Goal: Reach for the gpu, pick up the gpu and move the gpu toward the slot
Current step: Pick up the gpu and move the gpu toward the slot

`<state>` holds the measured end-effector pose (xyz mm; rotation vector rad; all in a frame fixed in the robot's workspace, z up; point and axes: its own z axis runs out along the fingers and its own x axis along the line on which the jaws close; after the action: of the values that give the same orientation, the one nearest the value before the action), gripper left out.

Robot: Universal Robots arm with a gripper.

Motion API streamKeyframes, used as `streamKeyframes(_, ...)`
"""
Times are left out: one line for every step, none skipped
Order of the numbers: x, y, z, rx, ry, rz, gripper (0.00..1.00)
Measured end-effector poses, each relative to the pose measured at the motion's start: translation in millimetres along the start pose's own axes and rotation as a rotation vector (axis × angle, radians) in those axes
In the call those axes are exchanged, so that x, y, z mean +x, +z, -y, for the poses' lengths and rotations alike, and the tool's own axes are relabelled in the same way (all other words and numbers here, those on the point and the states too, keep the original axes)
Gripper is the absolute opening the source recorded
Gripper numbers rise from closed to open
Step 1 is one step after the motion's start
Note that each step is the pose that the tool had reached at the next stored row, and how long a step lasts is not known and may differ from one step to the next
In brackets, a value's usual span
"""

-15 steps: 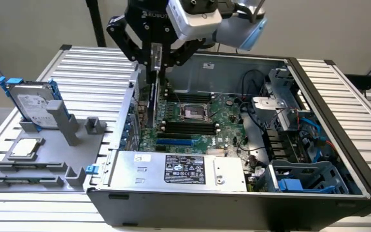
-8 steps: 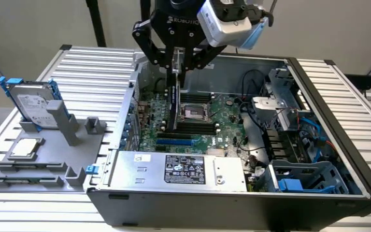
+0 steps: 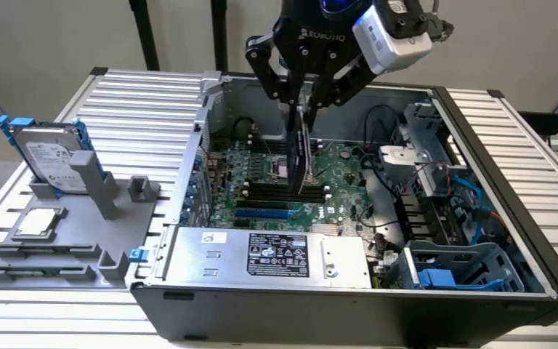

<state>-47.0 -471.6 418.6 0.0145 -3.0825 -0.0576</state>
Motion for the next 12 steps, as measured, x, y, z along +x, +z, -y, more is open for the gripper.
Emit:
streamKeyframes(-4.7, 0.1, -1.0, -0.0001, 0.000, 0.0000, 0.26)
streamKeyframes(-9.2, 0.1, -2.2, -0.0001, 0.000, 0.0001, 0.26)
streamKeyframes(-13.6, 0.0, -3.5, 0.0000, 0.000, 0.0000, 0.26)
streamKeyframes(-17.8, 0.0, -5.2, 0.0001, 0.000, 0.0000, 0.26)
streamKeyframes(-21.5, 0.1, -7.3, 0.0003, 0.000, 0.0000, 0.26)
streamKeyframes(-24.7, 0.2, -9.8, 0.0009, 0.000, 0.0000, 0.26)
streamKeyframes(-27.7, 0.3, -12.4, 0.0014, 0.000, 0.0000, 0.26)
streamKeyframes(-30.2, 0.4, -15.5, 0.0018, 0.000, 0.0000, 0.26)
streamKeyframes(-31.2, 0.5, -18.1, 0.0022, 0.000, 0.0000, 0.26)
streamKeyframes(-31.4, 0.4, -19.1, 0.0027, 0.000, -0.0001, 0.26)
streamKeyframes(-31.5, 0.5, -19.2, 0.0026, 0.000, 0.0000, 0.26)
streamKeyframes(-31.4, 0.5, -19.2, 0.0025, 0.000, 0.0000, 0.26)
